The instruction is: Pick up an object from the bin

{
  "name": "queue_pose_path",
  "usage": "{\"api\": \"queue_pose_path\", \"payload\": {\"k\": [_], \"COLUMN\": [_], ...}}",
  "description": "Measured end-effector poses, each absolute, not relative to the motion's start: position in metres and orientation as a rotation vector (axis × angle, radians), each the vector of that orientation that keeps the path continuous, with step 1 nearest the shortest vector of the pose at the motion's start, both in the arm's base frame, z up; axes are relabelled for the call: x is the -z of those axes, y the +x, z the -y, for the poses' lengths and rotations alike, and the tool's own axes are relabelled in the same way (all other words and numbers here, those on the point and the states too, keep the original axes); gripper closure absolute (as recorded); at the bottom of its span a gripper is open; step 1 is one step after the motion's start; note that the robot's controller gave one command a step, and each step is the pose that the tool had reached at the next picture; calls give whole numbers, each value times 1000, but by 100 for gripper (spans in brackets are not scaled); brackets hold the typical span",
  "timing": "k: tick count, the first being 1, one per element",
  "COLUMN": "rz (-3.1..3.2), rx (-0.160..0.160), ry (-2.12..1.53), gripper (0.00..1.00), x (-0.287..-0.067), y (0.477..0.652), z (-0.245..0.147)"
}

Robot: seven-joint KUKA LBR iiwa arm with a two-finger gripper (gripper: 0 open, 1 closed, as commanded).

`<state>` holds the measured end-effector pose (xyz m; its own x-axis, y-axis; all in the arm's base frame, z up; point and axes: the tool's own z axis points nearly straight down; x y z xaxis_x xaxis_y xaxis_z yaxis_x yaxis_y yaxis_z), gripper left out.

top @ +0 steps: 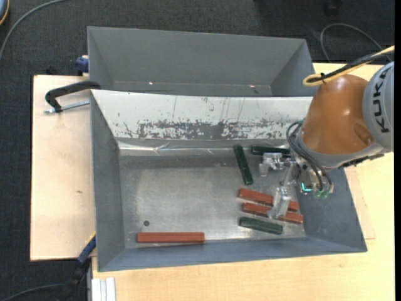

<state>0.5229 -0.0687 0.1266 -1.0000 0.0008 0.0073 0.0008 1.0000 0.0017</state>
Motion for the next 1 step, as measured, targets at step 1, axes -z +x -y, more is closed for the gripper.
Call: {"api": "queue_pose_path", "payload": {"k": [1], "rz": [3144], "rx": [2], "ry": [-9], "gripper": [0], "x": [-70], "y": [515], "z": [46]}}
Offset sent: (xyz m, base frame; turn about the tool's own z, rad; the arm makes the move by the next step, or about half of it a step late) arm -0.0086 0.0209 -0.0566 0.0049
